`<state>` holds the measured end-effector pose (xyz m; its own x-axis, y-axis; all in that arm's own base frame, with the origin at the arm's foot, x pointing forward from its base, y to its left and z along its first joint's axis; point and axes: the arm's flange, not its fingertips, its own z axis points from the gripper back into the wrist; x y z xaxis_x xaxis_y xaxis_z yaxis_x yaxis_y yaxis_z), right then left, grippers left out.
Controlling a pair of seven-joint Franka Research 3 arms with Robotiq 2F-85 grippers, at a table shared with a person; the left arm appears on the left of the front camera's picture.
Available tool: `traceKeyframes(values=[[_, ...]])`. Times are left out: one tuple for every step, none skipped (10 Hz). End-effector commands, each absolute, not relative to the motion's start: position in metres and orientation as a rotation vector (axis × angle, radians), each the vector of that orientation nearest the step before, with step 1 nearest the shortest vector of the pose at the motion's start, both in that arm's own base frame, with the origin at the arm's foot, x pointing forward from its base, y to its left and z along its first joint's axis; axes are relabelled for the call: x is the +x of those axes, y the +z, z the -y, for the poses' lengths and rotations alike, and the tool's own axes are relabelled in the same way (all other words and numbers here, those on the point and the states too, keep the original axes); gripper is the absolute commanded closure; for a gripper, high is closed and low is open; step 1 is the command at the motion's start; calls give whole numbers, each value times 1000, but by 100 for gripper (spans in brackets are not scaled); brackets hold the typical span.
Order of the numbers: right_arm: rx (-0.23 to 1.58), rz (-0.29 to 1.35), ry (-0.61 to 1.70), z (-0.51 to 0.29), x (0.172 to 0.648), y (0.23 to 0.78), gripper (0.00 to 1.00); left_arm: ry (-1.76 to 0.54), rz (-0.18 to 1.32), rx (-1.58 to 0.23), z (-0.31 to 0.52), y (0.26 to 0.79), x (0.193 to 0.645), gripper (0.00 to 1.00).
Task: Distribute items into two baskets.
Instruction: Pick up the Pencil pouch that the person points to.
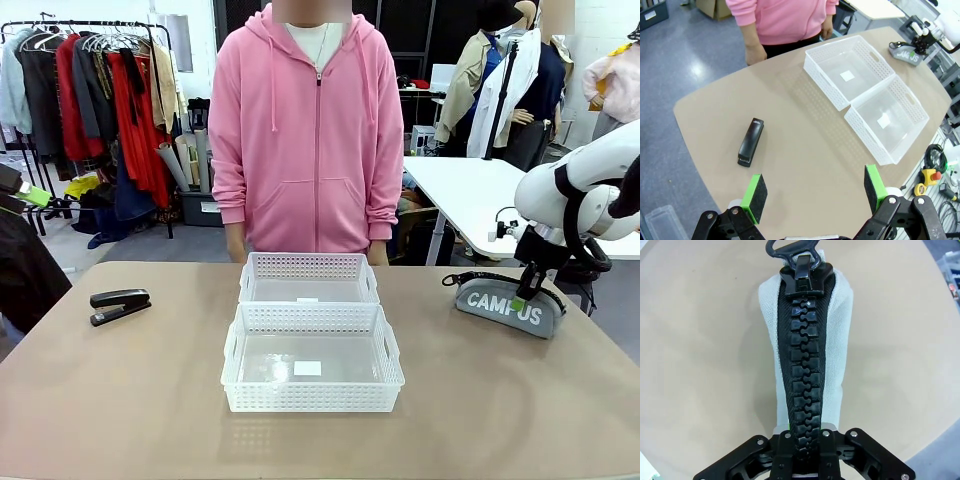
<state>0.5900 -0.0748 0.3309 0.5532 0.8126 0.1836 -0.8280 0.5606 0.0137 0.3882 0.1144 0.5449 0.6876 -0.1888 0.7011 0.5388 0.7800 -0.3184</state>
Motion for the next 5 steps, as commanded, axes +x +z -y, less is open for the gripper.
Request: traceKeyframes(values=[[96,170,969,76,591,331,100,-439,715,-552,-116,545,388,0],[103,163,972,75,590,331,100,-439,715,-552,-116,545,388,0],[84,194,977,68,585,349,100,-439,715,-552,-116,545,388,0],[80,206,953,61,574,377,100,-439,715,-552,-116,545,388,0],[66,210,957,51,561,401,100,-439,715,-552,-116,545,388,0]])
